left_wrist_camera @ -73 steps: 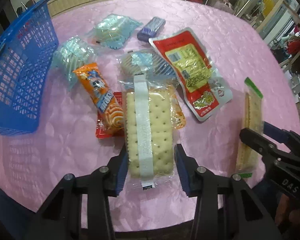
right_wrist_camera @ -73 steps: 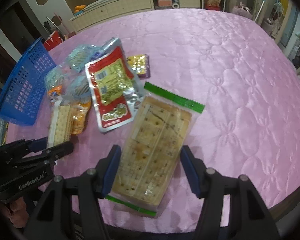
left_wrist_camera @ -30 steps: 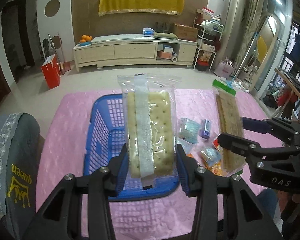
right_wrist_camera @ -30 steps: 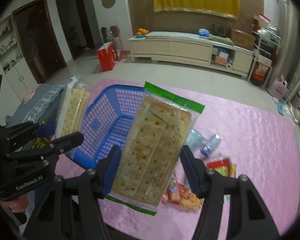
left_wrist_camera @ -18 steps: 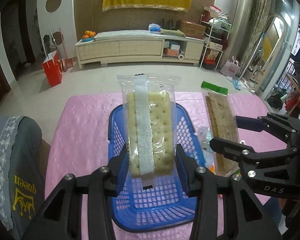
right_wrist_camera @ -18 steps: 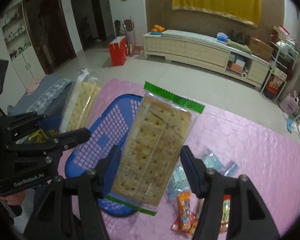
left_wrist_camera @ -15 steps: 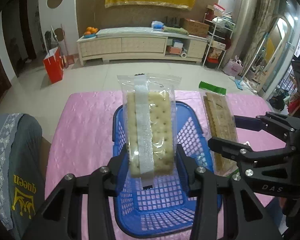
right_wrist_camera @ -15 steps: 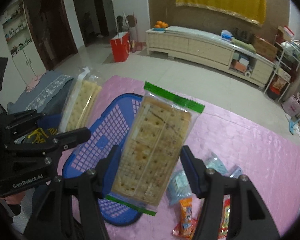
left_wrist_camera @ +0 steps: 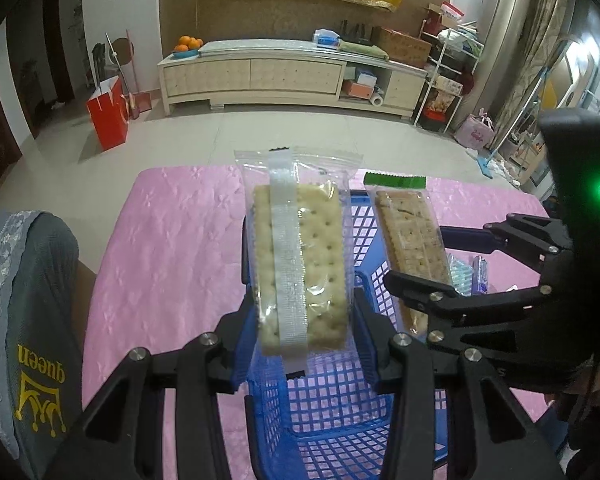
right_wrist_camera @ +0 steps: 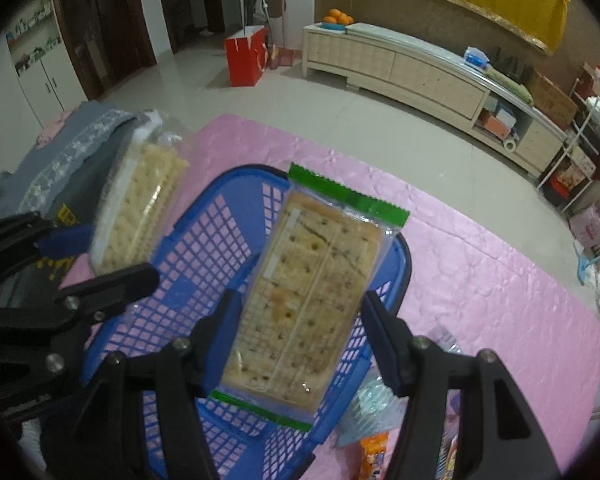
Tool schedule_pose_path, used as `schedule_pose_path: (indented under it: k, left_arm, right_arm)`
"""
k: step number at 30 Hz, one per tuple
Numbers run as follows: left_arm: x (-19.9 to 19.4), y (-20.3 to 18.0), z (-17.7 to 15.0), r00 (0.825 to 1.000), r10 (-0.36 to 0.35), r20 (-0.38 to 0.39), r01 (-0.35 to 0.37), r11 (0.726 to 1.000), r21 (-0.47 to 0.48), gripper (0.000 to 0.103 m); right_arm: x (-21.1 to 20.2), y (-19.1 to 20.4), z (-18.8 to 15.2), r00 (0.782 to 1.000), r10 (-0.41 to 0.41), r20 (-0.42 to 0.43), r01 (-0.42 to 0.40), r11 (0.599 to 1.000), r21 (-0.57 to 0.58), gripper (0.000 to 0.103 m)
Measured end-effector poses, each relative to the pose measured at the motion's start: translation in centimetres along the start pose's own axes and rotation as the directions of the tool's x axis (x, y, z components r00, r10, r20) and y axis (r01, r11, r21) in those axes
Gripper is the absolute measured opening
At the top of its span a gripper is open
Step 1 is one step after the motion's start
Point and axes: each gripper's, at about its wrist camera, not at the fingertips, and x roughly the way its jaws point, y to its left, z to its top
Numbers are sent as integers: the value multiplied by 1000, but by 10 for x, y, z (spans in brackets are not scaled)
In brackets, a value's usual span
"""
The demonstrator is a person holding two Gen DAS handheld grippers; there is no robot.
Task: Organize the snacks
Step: 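Open both tools to drop the cracker packs into the basket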
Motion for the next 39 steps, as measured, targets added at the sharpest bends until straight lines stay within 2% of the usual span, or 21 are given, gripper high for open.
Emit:
schedule_pose_path:
  k: [2,5,6,8,17,25,30,31,33,35,39]
  left_arm:
    - [1,1,1,1000,2,-5,-2,1000,1,41]
    - [0,-1,0,1000,3,-12,-3,1000,1,41]
    - [0,-1,-1,1000,3,-15,-3,1000,2,41]
    - [-1,-3,-3,1000,3,-22,-3,1000,6,41]
    - [-6,-15,-2,1000,-15,-26,16,999,42,41]
    - [7,-17,2,999,-26,-48,29,998,52,41]
    - [21,-18,9,999,4,-48,-1,997,75,42]
    - [24,-17,12,999,22,-40,-19,997,81,45]
    - [29,-14,16,998,61,-16,-59,994,89,66]
    - [28,-14,16,997,72,4,-72,992,100,68]
    - [29,-16,11,998,65,-15,-63,992,109,68]
  right_arm:
    - [4,-1,2,1000,-6,-8,6,1000,2,71]
    - [4,2,1,997,-78,11,78,997,-26,100]
    - [2,3,0,996,-89,22,90,995,-36,102]
    - [-4,1,-2,995,-95,41,96,995,-33,102]
    - [-28,-16,-14,996,-81,31,79,995,63,103]
    - [-33,-41,-22,996,-78,33,72,987,144,103]
    - [-29,-46,-25,996,-83,29,77,985,156,103]
    - [-27,-48,-25,996,-80,29,74,984,160,103]
    - [-25,-52,-25,996,-80,31,74,983,167,103]
    - [-23,-54,-27,997,-75,30,69,983,171,103]
    - [-22,-57,-29,997,-71,26,66,984,165,103]
